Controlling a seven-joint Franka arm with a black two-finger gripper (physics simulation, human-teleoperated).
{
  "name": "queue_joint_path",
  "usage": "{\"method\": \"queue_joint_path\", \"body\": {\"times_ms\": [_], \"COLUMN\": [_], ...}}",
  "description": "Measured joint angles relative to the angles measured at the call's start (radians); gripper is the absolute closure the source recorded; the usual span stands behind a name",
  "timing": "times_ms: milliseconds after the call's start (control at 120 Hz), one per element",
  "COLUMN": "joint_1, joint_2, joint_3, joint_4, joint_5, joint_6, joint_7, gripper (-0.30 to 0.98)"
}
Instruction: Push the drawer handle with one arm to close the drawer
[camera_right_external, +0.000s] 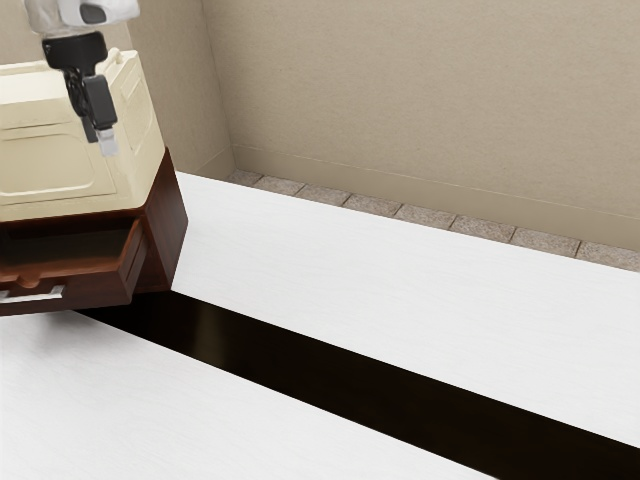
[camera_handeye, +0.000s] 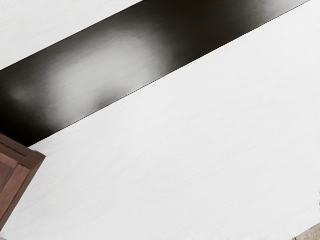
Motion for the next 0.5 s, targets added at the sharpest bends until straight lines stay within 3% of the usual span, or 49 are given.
{"method": "queue_joint_path", "body": {"times_ms": [158, 300, 367, 500], "joint_1": [-0.007, 0.018, 0.035, 0.126], "joint_2": [-0.008, -0.199, -0.256, -0.387], "joint_3": [-0.001, 0.048, 0.060, 0.080], "joint_4": [0.011, 0.082, -0.023, -0.482], "joint_5": [0.006, 0.059, 0.078, 0.065], "joint_6": [-0.013, -0.088, -0.112, 0.012], "joint_7": [0.081, 0.040, -0.029, -0.151], "gripper": [0.00, 0.00, 0.00, 0.00]}}
